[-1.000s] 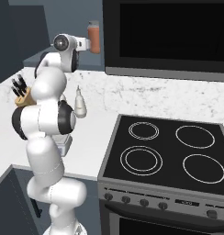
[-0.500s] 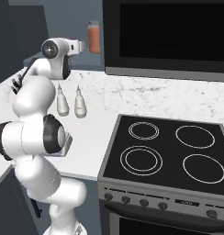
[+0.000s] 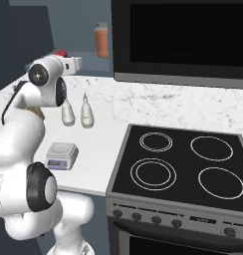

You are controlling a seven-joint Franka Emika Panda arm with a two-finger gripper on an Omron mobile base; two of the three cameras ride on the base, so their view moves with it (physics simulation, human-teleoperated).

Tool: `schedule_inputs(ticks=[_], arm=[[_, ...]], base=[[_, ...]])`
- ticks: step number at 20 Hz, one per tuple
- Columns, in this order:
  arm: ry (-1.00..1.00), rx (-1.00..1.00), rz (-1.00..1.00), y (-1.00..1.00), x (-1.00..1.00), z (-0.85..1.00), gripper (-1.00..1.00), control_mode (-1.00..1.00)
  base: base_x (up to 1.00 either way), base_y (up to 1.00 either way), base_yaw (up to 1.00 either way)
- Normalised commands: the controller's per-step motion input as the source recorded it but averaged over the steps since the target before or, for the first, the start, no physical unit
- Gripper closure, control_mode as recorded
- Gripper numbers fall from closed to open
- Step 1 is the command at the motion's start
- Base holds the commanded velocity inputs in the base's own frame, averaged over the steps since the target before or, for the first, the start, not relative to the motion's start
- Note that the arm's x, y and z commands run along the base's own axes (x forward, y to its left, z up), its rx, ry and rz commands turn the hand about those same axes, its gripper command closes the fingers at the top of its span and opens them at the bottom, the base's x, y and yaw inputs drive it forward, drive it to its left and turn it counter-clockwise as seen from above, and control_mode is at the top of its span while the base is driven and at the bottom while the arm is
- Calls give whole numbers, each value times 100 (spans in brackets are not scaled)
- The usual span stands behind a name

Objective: Pick the yogurt and place it on the digital scale for weighing, and close the cabinet.

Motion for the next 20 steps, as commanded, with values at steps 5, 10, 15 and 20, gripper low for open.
schedule_inputs(ticks=[5, 10, 15, 20], arm=[[2, 1, 0, -27, -100, 1, 100, -100], [5, 0, 12, -49, -100, -3, 100, -100], [1, -2, 32, -57, -87, -41, 100, -100], [0, 0, 50, -30, -19, -70, 100, -100]], base=[[0, 0, 0], [0, 0, 0], [0, 0, 0], [0, 0, 0]])
